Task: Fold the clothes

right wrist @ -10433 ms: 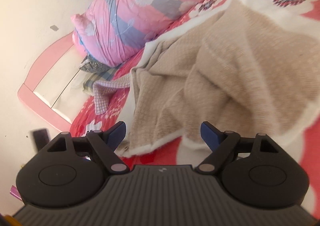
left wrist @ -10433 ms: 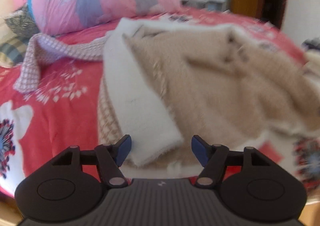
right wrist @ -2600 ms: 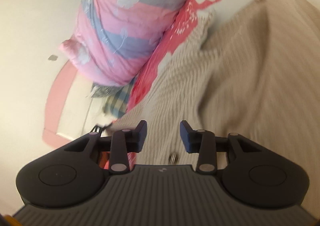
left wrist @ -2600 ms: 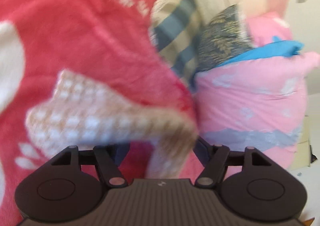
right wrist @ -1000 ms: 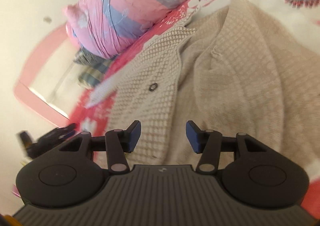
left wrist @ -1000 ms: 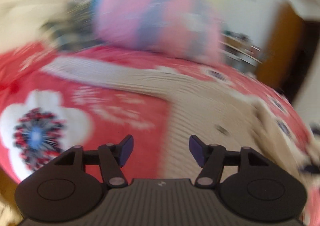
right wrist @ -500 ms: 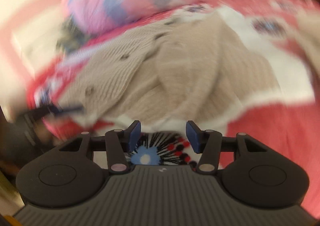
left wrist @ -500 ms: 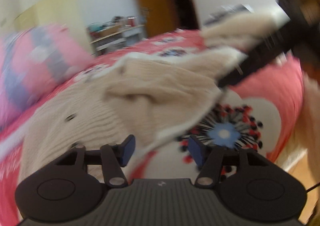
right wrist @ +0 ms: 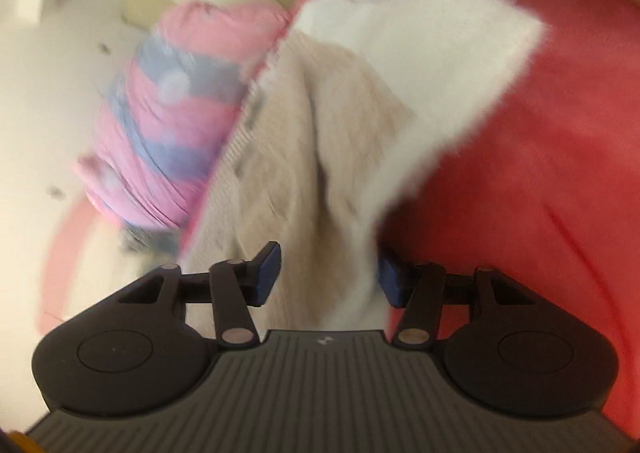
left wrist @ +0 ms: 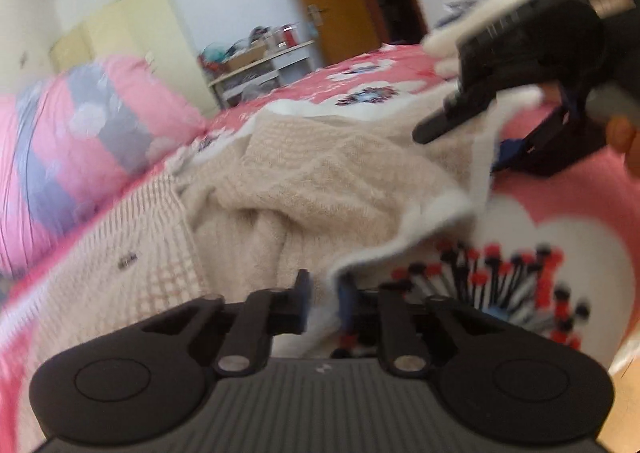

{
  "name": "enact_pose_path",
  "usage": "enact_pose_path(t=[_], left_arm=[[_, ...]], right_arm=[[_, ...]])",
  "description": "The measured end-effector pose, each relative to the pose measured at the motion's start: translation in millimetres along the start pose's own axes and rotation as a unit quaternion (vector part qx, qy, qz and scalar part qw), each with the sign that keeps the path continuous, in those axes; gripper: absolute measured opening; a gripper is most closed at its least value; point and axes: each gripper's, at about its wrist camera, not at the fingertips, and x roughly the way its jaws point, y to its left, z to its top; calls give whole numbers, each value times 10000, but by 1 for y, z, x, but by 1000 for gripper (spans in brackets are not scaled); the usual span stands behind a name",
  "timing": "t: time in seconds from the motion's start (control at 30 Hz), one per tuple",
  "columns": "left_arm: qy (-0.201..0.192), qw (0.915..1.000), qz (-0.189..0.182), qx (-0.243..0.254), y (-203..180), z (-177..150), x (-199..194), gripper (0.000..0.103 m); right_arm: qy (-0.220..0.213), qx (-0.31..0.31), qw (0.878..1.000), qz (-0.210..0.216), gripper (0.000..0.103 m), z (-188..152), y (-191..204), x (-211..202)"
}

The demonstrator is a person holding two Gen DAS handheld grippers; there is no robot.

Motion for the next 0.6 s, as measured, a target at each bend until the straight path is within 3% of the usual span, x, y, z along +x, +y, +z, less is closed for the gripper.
enact_pose_path(t=[0.03,0.07,0.13,0.2,0.3,0.43,0.6], left_arm=[[-22,9998,-16,-197,3,3,-3,8],[-83,9988,-113,-458,9,7,-9,7],[-284,9934,-489,-994,25,18,-29,6],[-564,9900,-722,-1074,36,25,-55,6],[-533,9845,-1230,-1128,44,21,-72,6],[-6,9786,-1672,-1200,31,-3,-51,6],[-267,9747,-1862,-1203,32,-2,-62,6]], right_arm=[[-25,78,9998,158,26,3,-1,4],[-80,96,9997,222,5,5,1,2],[-279,8,9990,343,5,9,10,-9],[-587,-392,9963,488,4,12,30,-39],[-936,-875,9900,590,4,13,50,-84],[-1004,-1131,9885,2,4,15,34,-101],[-1316,-1181,9841,-173,4,18,36,-127]])
